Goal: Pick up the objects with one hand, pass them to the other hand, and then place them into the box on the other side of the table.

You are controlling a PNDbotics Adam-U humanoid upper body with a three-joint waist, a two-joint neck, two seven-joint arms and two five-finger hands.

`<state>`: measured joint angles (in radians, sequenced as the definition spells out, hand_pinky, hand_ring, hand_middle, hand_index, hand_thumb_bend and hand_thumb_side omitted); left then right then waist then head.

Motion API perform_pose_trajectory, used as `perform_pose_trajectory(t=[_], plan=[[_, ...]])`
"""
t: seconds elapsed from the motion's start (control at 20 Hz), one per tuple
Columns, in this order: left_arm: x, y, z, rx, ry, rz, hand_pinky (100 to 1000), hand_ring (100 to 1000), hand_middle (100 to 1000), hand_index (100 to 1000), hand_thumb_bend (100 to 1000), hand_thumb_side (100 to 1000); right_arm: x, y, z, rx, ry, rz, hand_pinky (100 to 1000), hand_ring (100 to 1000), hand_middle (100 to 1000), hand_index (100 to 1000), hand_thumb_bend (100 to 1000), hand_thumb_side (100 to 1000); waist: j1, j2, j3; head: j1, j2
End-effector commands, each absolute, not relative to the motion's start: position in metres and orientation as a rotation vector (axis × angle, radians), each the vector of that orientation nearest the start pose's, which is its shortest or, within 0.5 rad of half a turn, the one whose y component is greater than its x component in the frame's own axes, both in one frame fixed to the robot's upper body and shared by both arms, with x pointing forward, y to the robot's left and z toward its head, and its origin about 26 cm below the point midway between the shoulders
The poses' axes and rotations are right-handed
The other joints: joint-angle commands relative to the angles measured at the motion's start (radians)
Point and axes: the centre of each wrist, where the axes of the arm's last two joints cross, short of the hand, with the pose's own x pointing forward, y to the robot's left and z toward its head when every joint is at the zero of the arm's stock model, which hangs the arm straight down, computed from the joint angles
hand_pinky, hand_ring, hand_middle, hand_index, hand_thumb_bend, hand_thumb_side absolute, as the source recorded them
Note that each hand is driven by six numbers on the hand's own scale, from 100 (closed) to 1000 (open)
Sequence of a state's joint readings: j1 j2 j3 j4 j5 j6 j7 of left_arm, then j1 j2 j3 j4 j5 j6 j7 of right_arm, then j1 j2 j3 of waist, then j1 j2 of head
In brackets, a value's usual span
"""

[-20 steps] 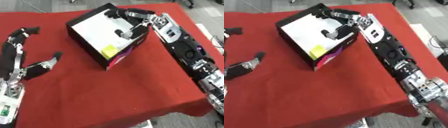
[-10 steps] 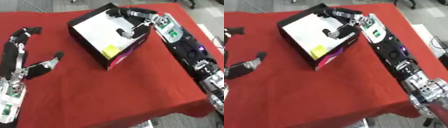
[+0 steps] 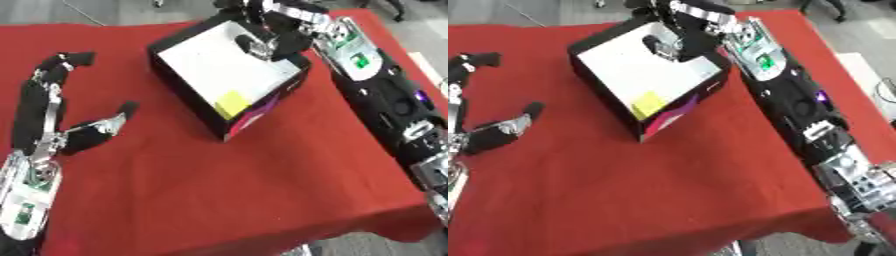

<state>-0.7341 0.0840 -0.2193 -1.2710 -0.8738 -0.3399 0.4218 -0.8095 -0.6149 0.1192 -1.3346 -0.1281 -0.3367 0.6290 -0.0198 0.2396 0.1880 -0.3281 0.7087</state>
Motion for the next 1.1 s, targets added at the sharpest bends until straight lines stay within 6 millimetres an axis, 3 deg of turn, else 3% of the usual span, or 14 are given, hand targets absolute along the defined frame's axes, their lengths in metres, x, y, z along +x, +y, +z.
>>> perform_pose_trajectory(t=[0.05,0.3,0.35,0.4,0.45,0.5,0.85,0.9,1.0,1.1], plan=[[0.419,0.134,0.159,-0.994,3.254,1.007,810,743,636,813,509,512,0.415,-0.309,0.285,0.01,-2.129,1.284,1000,1000,1000,1000,100,417,0.015,-0.043,0.003,0.024,-0.01],[0.423,0.158,0.163,-1.09,3.198,1.195,848,771,654,815,448,534,0.404,-0.314,0.295,0.093,-2.134,1.273,1000,1000,1000,1000,100,466,0.021,-0.048,0.013,0.043,-0.001],[0.424,0.165,0.168,-1.116,3.172,1.23,847,772,656,812,431,527,0.402,-0.317,0.298,0.106,-2.13,1.272,1000,1000,1000,1000,100,509,0.021,-0.049,0.014,0.043,0.002],[0.425,0.172,0.173,-1.144,3.146,1.26,847,773,658,809,400,529,0.4,-0.32,0.301,0.116,-2.131,1.27,1000,1000,1000,1000,100,470,0.021,-0.05,0.015,0.044,0.004],[0.425,0.18,0.179,-1.171,3.124,1.285,847,775,664,810,304,547,0.398,-0.324,0.304,0.125,-2.135,1.267,1000,1000,1000,1000,100,470,0.022,-0.05,0.015,0.045,0.006],[0.426,0.187,0.187,-1.193,3.105,1.302,847,776,667,810,290,549,0.396,-0.328,0.307,0.133,-2.136,1.266,1000,1000,1000,1000,100,470,0.022,-0.051,0.016,0.047,0.008],[0.425,0.236,0.232,-1.347,3.01,1.415,845,782,684,819,306,573,0.388,-0.357,0.322,0.201,-2.13,1.19,1000,1000,1000,1000,100,470,0.024,-0.052,0.021,0.054,0.017],[0.425,0.241,0.237,-1.355,2.995,1.445,855,786,689,823,308,626,0.386,-0.361,0.323,0.206,-2.13,1.171,1000,1000,1000,1000,100,470,0.024,-0.052,0.022,0.055,0.018],[0.428,0.254,0.236,-1.369,2.981,1.54,867,784,682,821,297,694,0.384,-0.368,0.325,0.216,-2.133,1.137,1000,1000,1000,1000,100,470,0.023,-0.052,0.02,0.058,0.018],[0.43,0.268,0.236,-1.377,2.972,1.624,874,789,686,823,305,696,0.382,-0.374,0.325,0.239,-2.121,1.111,1000,1000,1000,1000,100,470,0.023,-0.051,0.02,0.058,0.016]])
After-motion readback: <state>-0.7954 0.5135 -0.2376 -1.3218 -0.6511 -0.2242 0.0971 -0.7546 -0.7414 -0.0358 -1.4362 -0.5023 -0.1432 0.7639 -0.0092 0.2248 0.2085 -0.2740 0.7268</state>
